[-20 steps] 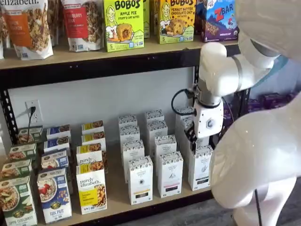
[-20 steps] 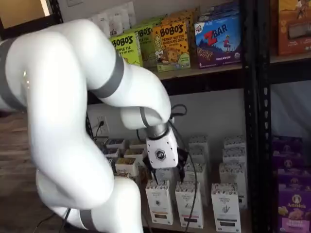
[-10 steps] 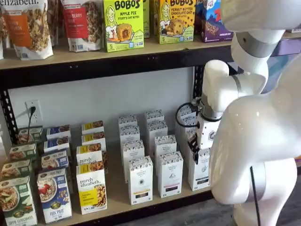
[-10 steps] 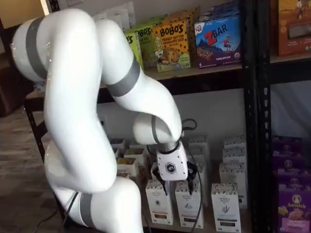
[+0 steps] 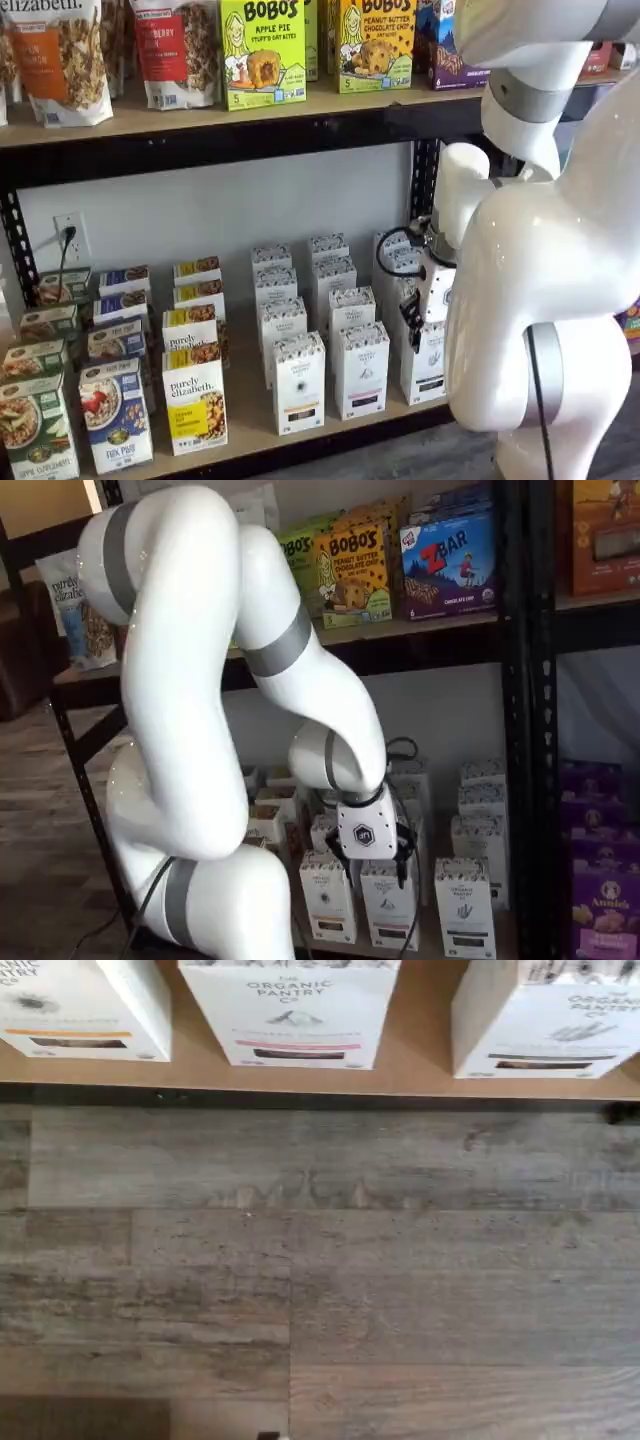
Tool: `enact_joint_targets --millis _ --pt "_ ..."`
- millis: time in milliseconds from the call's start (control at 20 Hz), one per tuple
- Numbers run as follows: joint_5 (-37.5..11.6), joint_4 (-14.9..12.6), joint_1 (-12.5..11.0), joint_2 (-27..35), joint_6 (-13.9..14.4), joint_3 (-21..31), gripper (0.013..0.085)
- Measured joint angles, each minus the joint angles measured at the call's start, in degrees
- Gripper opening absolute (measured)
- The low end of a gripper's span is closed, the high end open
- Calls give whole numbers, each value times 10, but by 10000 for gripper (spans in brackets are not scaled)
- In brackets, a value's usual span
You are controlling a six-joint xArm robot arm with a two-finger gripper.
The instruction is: Pick up the white box with a green strip in the middle, on the bottom shelf, the sixth box from the left
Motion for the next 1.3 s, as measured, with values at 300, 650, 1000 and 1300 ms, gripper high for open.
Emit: enact_joint_targets --millis 300,650,1000,1300 --pt "-44 -72 -5 73 64 -34 850" --pt "-50 -153 -6 131 141 -82 850" --pt "-43 -220 -17 196 194 -151 850" --pt "-29 -211 -30 256 172 -219 850"
